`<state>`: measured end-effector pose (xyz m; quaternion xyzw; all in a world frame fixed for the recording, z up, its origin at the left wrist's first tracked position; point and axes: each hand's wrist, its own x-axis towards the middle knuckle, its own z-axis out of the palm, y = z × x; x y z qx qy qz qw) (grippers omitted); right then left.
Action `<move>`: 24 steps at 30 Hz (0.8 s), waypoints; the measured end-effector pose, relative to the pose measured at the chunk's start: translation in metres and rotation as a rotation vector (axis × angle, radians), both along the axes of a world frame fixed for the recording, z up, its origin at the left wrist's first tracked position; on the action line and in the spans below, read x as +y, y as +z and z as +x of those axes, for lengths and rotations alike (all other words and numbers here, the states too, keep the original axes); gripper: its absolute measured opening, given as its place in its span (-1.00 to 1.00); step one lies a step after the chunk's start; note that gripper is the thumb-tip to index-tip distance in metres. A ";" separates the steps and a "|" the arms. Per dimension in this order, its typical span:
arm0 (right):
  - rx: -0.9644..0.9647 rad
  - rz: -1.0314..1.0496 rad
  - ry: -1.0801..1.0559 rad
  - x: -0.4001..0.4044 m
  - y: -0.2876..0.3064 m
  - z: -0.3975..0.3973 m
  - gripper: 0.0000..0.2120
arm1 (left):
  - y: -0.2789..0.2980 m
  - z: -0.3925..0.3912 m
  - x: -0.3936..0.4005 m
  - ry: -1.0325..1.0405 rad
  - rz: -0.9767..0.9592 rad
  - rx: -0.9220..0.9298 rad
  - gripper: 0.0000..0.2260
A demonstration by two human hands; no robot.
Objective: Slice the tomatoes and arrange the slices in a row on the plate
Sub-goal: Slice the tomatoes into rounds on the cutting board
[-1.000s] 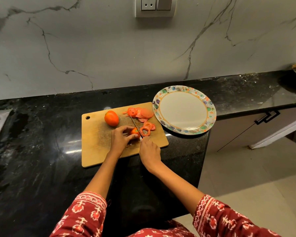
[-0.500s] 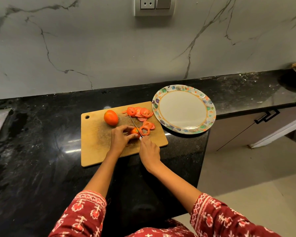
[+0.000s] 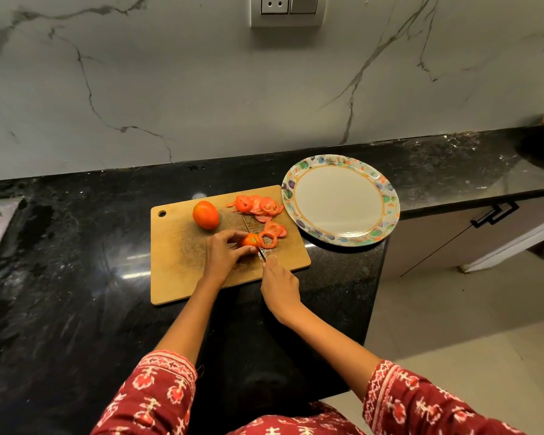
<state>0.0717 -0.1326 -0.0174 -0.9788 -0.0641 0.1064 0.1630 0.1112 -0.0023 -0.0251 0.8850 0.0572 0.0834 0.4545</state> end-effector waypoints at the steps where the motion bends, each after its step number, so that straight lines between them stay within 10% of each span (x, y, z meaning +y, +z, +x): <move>1: -0.002 0.000 0.002 -0.001 -0.001 -0.001 -0.78 | 0.000 0.000 0.000 0.004 -0.004 -0.002 -0.68; 24: -0.001 -0.130 0.025 -0.023 -0.017 -0.023 -0.79 | 0.000 0.005 0.006 0.037 -0.069 0.044 -0.69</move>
